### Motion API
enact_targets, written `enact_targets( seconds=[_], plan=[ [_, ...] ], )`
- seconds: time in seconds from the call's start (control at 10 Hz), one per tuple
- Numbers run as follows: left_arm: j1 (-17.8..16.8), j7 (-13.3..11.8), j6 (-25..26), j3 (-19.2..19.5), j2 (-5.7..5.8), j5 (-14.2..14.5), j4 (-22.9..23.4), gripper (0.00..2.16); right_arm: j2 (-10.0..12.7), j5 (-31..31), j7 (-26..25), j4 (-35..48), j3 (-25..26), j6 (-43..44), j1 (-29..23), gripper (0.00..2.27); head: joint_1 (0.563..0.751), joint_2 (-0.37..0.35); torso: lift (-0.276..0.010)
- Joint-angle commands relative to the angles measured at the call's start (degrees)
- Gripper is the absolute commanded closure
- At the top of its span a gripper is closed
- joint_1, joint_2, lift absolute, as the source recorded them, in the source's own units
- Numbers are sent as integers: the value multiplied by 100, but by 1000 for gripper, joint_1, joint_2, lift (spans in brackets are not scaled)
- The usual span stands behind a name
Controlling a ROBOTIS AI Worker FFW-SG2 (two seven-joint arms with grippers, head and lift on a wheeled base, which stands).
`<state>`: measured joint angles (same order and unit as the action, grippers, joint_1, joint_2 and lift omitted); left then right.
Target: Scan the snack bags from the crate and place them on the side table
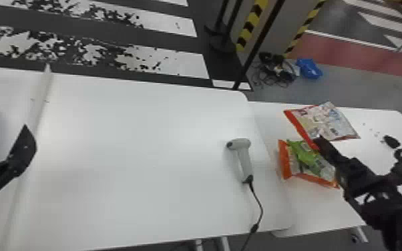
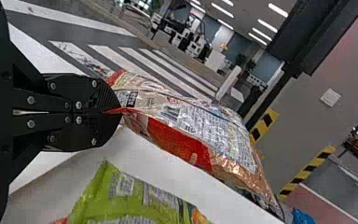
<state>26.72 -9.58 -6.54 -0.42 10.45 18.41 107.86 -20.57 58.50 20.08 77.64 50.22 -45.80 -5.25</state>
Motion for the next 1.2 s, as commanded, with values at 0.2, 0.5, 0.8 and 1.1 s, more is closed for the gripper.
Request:
enact_targets(
  seconds=[0.2,0.5,0.8,1.1],
  plan=[
    [0,0,0,7,18,5,-1,90,0,-5,-786,-478,-162,277,59,1835,695,-350,-81],
    [0,0,0,7,45,14,34,90,27,100,-1146,-513,-153,277,33,-2,695,-350,-81],
    [0,0,17,7,45,14,51,90,264,206,-1630,146,-12,452,-249,63,695,-350,-81],
    [0,9,17,7,36,14,78,90,721,-14,-1999,1878,-144,558,-670,63,695,-350,-81]
  ],
)
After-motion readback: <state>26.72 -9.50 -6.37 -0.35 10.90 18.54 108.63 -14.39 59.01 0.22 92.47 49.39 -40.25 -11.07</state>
